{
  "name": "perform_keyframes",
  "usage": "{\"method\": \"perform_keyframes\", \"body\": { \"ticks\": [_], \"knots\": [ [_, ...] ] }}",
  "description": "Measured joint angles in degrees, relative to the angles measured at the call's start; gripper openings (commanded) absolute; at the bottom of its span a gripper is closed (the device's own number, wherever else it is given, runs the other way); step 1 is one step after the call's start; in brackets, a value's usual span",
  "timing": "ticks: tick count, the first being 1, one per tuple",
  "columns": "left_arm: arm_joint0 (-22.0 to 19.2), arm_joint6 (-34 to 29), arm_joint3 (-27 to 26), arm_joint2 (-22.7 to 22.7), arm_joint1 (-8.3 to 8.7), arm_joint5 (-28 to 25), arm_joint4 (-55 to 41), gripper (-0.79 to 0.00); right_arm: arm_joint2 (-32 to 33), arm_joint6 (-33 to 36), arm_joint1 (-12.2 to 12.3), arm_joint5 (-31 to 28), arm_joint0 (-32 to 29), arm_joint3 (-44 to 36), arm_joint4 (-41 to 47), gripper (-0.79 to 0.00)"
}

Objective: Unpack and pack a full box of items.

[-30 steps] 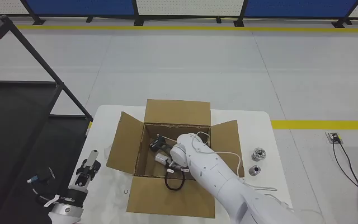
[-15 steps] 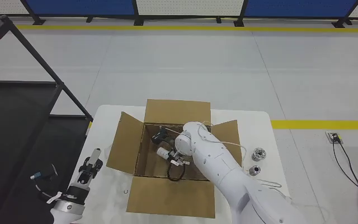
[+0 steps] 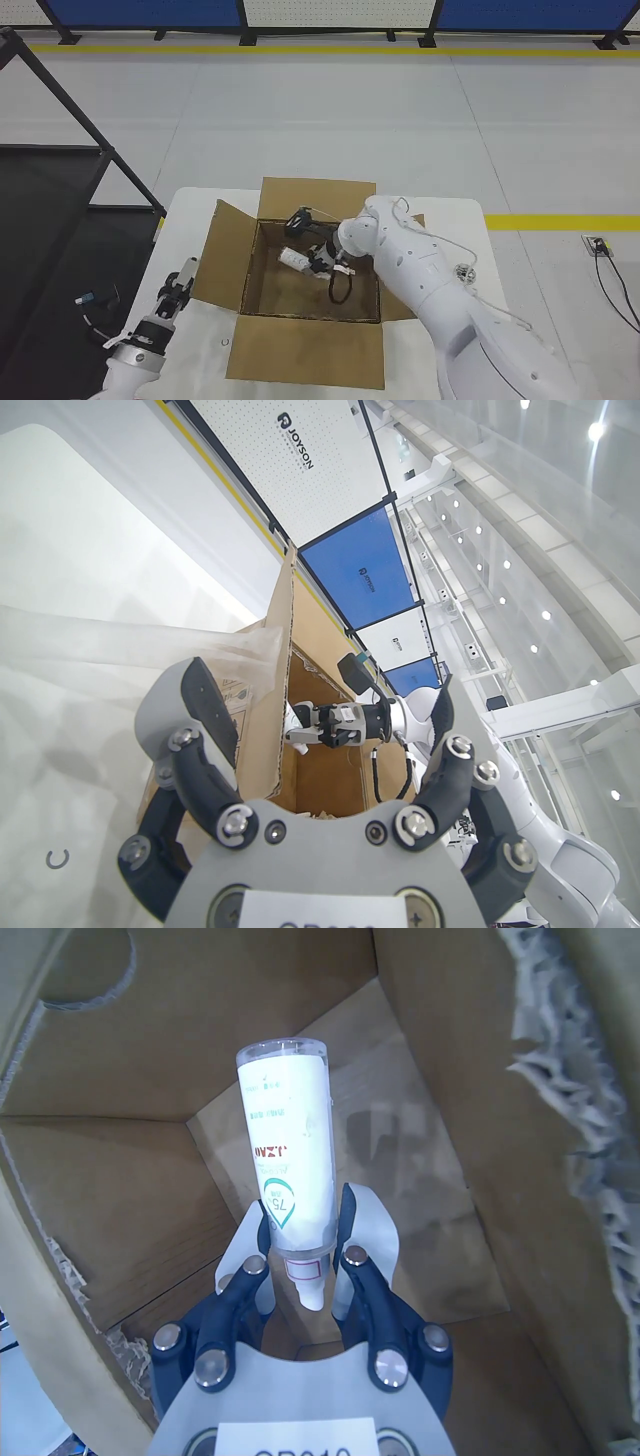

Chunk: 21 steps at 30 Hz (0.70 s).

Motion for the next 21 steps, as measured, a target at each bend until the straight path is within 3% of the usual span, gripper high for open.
{"method": "perform_keyframes", "body": {
  "ticks": [8,21],
  "knots": [
    [-0.8,0.0,-0.3,1.1,0.02,0.9,0.9,0.0,2.6,-6.8,4.8,-4.8,-0.6,-4.0,-0.7,-0.785],
    [-0.8,0.0,-0.3,1.1,0.01,0.9,0.9,0.0,2.6,-6.8,4.9,-4.8,-0.6,-4.1,-0.7,-0.785]
  ]
}}
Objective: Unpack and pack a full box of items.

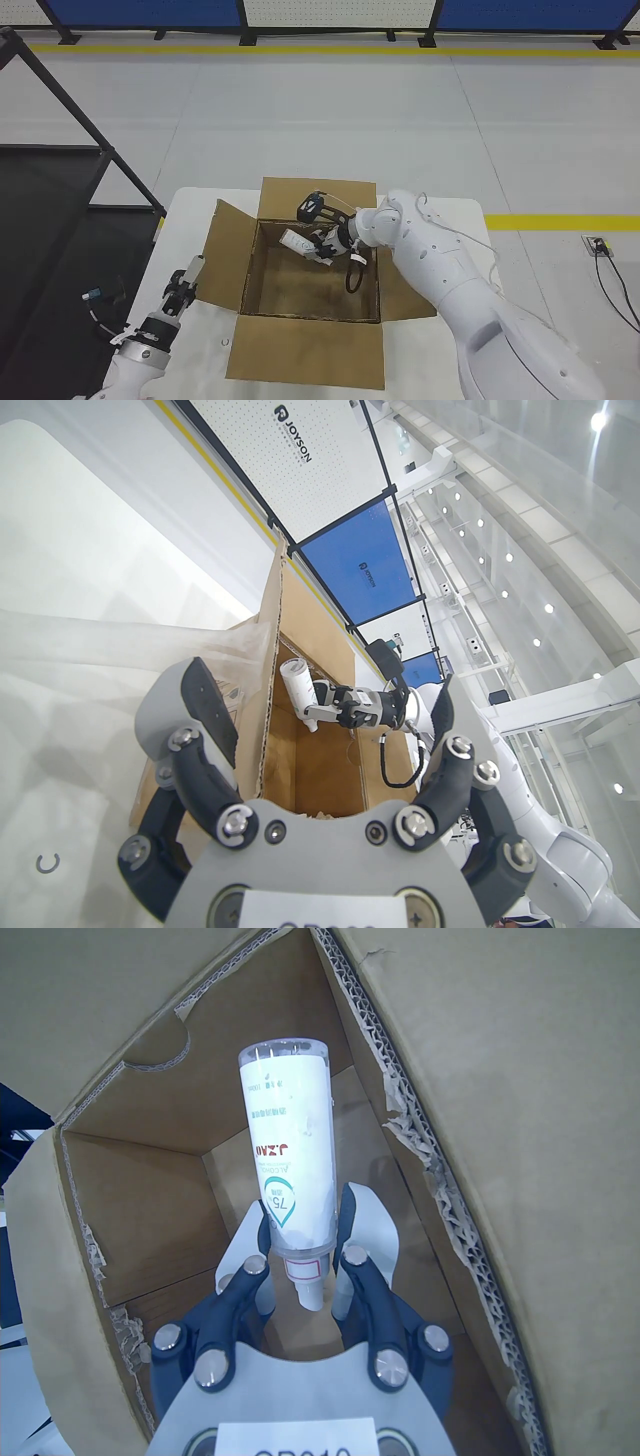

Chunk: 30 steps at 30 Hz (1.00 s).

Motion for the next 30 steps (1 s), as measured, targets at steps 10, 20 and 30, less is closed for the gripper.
{"method": "perform_keyframes", "body": {
  "ticks": [10,20,30],
  "knots": [
    [1.1,1.1,-1.2,1.8,-0.13,0.0,1.5,0.0,0.0,0.0,0.0,0.0,0.0,0.0,0.0,-0.785],
    [0.9,0.9,-1.2,5.0,-0.23,0.5,3.7,0.0,0.0,-2.3,0.3,0.0,-0.8,-2.3,-1.1,-0.785],
    [0.3,0.8,-0.6,5.1,-0.23,1.1,3.4,0.0,2.3,-7.6,5.1,-1.8,-3.0,-13.6,-7.9,-0.785]
  ]
}}
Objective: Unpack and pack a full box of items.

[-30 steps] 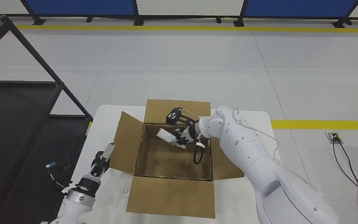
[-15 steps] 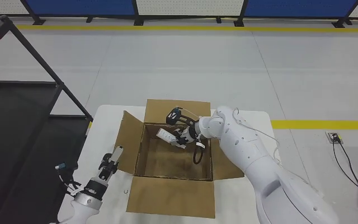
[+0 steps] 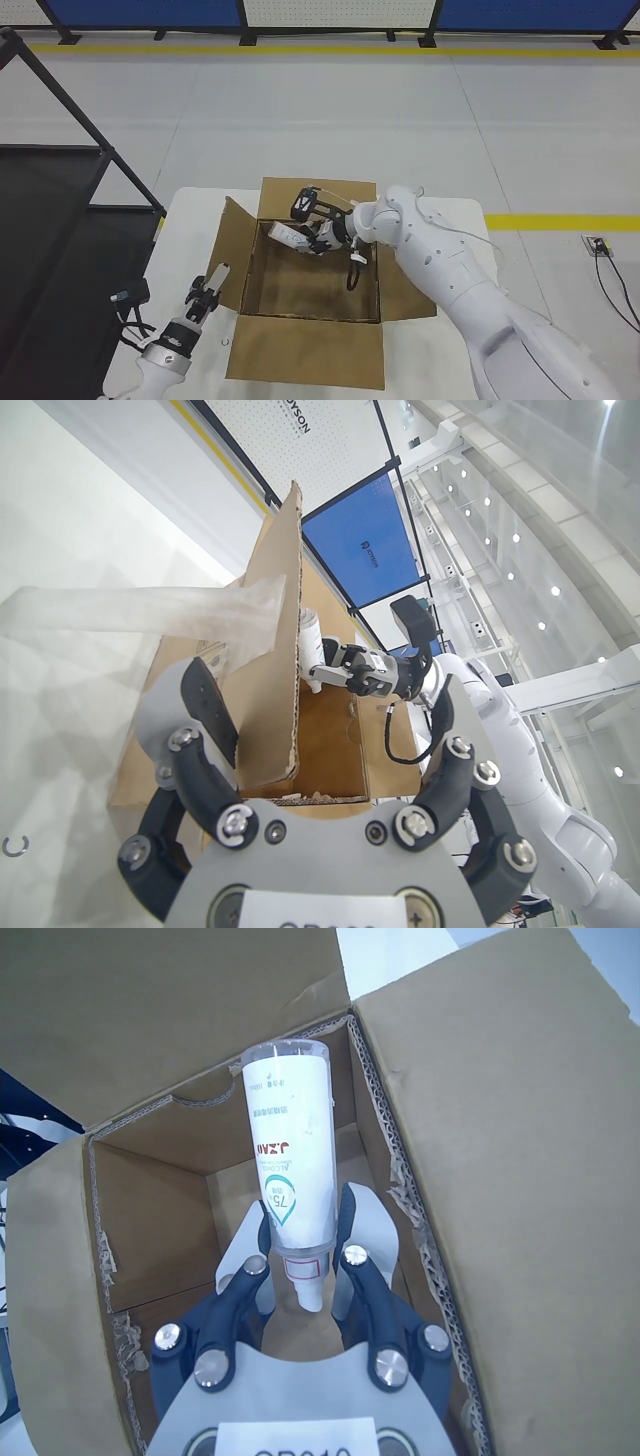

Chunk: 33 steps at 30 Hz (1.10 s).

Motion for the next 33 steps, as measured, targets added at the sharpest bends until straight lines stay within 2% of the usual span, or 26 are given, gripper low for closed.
{"method": "perform_keyframes", "body": {
  "ticks": [3,6,9,10,13,17,19,21,33],
  "knots": [
    [-0.4,-0.2,0.0,0.1,0.01,0.3,0.0,0.0,2.3,0.3,2.6,1.0,-2.1,-7.2,-2.3,-0.785],
    [-0.9,-0.5,0.2,0.3,0.02,0.4,0.0,0.0,6.9,2.1,6.3,3.6,-6.5,-18.7,-5.1,-0.785],
    [-1.5,-1.0,0.7,0.8,0.03,0.5,0.0,0.0,15.1,6.8,11.1,7.4,-15.3,-36.0,-8.0,-0.785],
    [-1.8,-1.1,0.8,1.0,0.03,0.6,0.1,0.0,19.1,9.5,12.9,9.2,-20.2,-44.1,-9.1,-0.785],
    [-2.4,-1.3,1.1,1.4,0.02,0.7,0.3,0.0,28.9,16.1,16.5,12.4,-33.2,-63.9,-10.8,-0.785],
    [-2.9,-1.5,1.4,1.7,0.03,0.8,0.5,0.0,38.6,18.5,18.7,14.5,-46.3,-81.3,-12.4,-0.785],
    [-3.1,-1.5,1.5,1.9,0.03,0.9,0.5,0.0,42.8,17.1,19.3,16.0,-51.5,-86.6,-13.0,-0.785],
    [-3.2,-1.6,1.6,2.0,0.04,1.0,0.5,0.0,45.5,16.5,19.5,17.5,-54.3,-88.8,-13.6,-0.785],
    [-3.8,-2.2,1.4,3.1,0.09,1.6,1.7,0.0,44.9,16.3,19.5,17.3,-53.8,-88.4,-13.6,-0.785]
  ]
}}
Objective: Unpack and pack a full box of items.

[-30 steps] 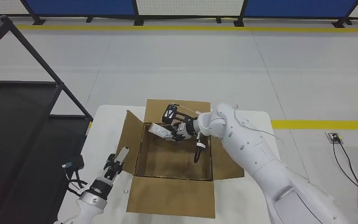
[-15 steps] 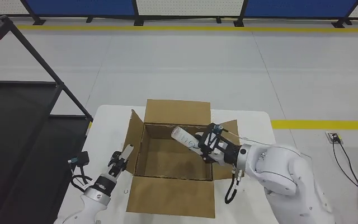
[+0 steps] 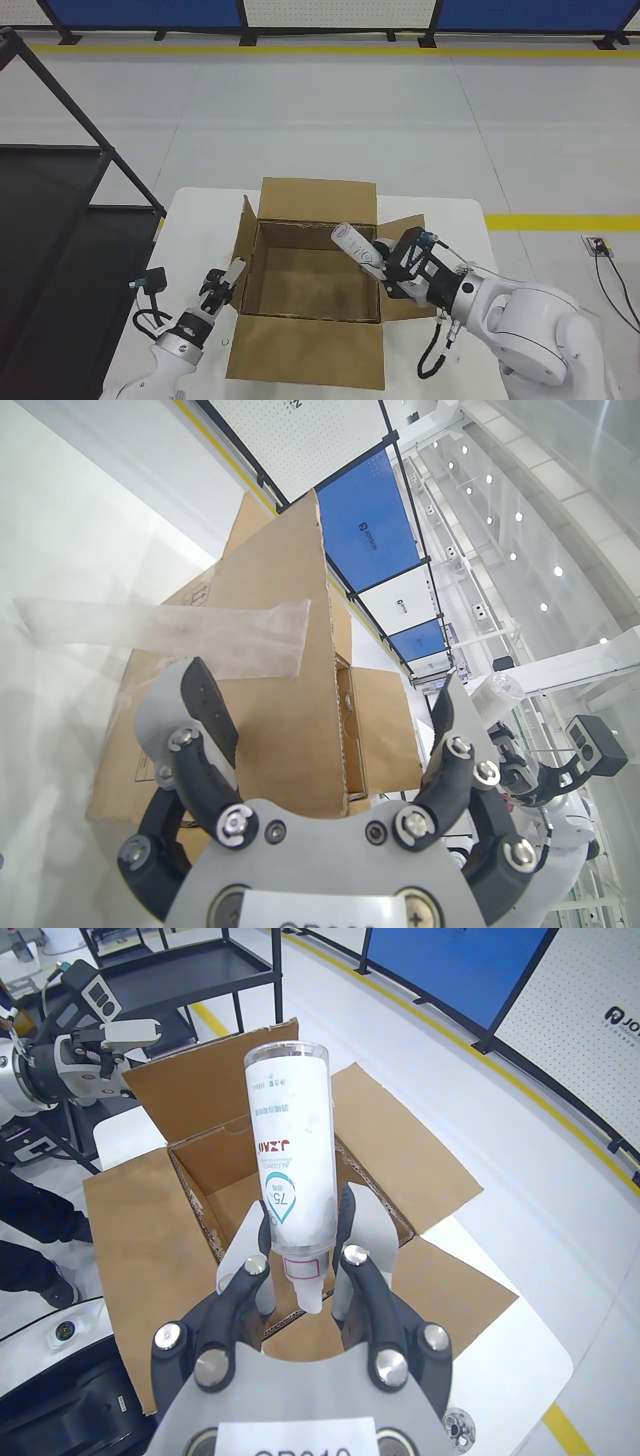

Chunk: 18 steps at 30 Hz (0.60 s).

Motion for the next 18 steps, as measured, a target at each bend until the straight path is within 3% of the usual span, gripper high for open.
{"method": "perform_keyframes", "body": {
  "ticks": [5,10,18],
  "knots": [
    [0.6,0.2,0.2,-0.4,0.03,-0.3,-0.5,0.0,4.8,-5.2,0.3,5.4,-2.1,1.2,3.3,-0.785],
    [-0.1,-0.6,0.7,0.1,0.06,-0.1,-0.3,0.0,15.3,-7.6,1.0,11.9,-7.0,2.8,9.4,-0.785],
    [-3.0,-2.2,1.3,1.7,0.09,1.1,0.9,0.0,28.8,1.1,2.4,18.3,-13.6,9.7,15.9,-0.785]
  ]
}}
